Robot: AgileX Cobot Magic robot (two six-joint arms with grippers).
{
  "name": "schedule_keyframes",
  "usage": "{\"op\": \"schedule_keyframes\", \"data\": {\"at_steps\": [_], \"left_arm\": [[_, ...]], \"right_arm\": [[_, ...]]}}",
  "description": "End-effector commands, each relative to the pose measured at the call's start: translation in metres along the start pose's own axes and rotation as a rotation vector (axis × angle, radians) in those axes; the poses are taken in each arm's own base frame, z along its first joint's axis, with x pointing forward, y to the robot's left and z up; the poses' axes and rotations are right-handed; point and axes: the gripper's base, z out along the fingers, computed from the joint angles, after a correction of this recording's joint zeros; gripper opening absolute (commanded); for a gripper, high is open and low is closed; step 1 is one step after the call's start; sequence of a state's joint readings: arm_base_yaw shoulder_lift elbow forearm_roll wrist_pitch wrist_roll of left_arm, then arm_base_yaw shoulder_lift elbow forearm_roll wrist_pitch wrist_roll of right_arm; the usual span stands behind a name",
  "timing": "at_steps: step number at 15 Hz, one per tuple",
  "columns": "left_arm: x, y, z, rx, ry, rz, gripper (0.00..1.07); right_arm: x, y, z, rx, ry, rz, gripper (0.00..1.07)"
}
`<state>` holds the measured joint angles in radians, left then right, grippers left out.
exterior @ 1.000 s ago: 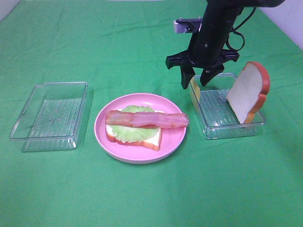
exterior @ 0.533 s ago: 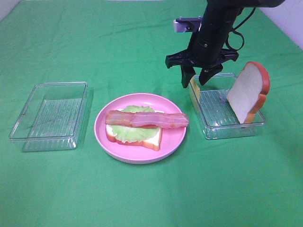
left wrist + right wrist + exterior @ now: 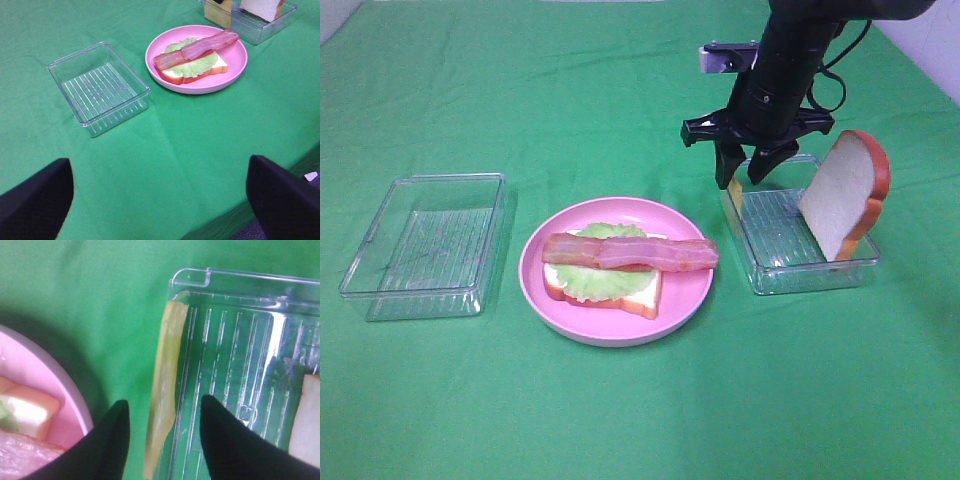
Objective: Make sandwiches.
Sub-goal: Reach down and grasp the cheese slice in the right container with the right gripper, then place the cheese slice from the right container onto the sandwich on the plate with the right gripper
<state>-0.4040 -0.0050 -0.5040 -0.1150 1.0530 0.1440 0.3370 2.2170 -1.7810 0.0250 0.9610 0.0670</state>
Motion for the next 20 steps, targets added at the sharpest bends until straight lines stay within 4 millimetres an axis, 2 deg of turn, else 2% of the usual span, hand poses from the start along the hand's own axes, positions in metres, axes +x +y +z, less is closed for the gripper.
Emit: {"op": "schedule_keyframes", "data": {"at_steps": [1,2,3,6,10,13,14,15,16,17,18,20], "left_arm": [[0.001,-0.001,-0.003,0.001,-0.031,-0.007,0.89],[0.001,-0.001,-0.003,0.001,-0.031,-0.007,0.89],[0.001,-0.001,-0.003,0.001,-0.031,-0.007,0.89],[0.001,-0.001,-0.003,0.001,-0.031,-0.007,0.89],[0.001,-0.001,-0.003,0.001,-0.031,-0.007,0.89],[0.001,-0.001,-0.003,0.001,-0.031,-0.007,0.89],[0.001,-0.001,-0.003,0.001,-0.031,-0.007,0.89],[0.001,-0.001,-0.003,0.001,-0.031,-0.007,0.89],[0.001,-0.001,-0.003,0.001,-0.031,-0.007,0.89],[0.001,-0.001,-0.003,0.001,-0.031,-0.007,0.89],[0.001,-0.001,-0.003,0.001,-0.031,-0.007,0.89],[0.001,-0.001,-0.003,0.001,-0.031,-0.007,0.89]], "right_arm": [[0.0,0.0,0.006,-0.003,0.011,-0.011,0.39],[0.0,0.0,0.006,-0.003,0.011,-0.011,0.39],[-0.001,0.0,0.006,-0.003,0.01,-0.011,0.32],[0.0,0.0,0.006,-0.003,0.011,-0.011,0.01],[0.001,0.0,0.005,-0.003,0.021,-0.011,0.0],[0.0,0.001,-0.027,-0.008,-0.048,-0.013,0.0],[0.001,0.003,-0.055,-0.033,-0.102,-0.008,0.0],[0.001,0.003,-0.055,-0.033,-0.102,-0.008,0.0],[0.005,0.009,-0.079,-0.097,-0.135,-0.021,0.0],[0.008,0.017,-0.091,-0.177,-0.143,-0.043,0.0],[0.012,0.025,-0.1,-0.263,-0.141,-0.071,0.0],[0.018,0.044,-0.102,-0.463,-0.101,-0.124,0.0]]}}
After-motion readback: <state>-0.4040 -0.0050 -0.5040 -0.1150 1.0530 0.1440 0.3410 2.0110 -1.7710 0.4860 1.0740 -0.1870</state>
